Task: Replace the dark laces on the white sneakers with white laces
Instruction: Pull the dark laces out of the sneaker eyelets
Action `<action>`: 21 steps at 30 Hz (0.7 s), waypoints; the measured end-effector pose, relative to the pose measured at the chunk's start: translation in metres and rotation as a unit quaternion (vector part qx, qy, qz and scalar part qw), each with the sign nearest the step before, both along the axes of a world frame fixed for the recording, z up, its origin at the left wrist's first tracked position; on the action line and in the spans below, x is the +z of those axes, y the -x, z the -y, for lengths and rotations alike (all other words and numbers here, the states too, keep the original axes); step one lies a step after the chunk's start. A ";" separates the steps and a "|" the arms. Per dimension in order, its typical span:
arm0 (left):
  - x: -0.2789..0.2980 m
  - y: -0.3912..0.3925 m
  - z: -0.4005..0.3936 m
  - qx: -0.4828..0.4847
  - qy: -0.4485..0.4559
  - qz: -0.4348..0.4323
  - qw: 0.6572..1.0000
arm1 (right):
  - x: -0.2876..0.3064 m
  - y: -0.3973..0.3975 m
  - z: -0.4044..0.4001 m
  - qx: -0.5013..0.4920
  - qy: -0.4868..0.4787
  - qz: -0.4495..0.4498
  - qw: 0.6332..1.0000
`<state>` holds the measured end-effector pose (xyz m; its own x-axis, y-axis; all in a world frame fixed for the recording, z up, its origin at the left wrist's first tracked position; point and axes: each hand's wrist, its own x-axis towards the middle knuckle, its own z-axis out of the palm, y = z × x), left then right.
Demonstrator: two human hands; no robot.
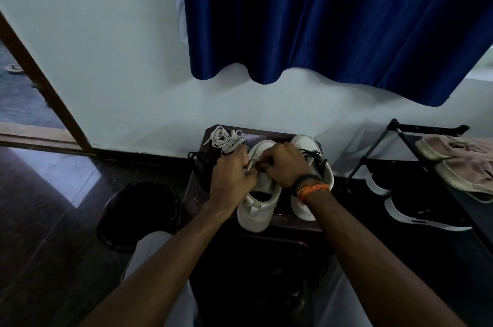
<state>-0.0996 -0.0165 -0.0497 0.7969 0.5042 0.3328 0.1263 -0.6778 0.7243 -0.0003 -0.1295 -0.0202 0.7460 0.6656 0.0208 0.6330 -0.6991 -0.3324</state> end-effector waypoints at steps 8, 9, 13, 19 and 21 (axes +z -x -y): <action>0.004 0.001 0.005 0.023 0.029 0.028 0.999 | 0.017 -0.012 0.012 0.031 -0.085 -0.162 0.983; 0.003 0.000 0.004 0.026 0.032 0.025 0.999 | 0.018 -0.012 0.016 0.025 -0.122 -0.203 0.971; 0.001 -0.001 -0.004 0.036 0.031 0.017 0.999 | 0.023 -0.019 0.035 -0.044 -0.297 -0.347 0.888; 0.000 -0.003 -0.004 0.003 0.028 0.015 0.999 | 0.040 -0.020 0.027 -0.016 -0.095 -0.189 0.977; -0.002 -0.004 -0.004 -0.003 0.032 0.019 0.999 | 0.043 -0.017 0.017 -0.003 -0.018 -0.103 0.995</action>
<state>-0.0954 -0.0126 -0.0512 0.7871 0.5209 0.3303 0.0935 -0.6301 0.7709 0.0171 -0.1461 0.0225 0.7414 0.6621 -0.1094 0.5444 -0.6887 -0.4789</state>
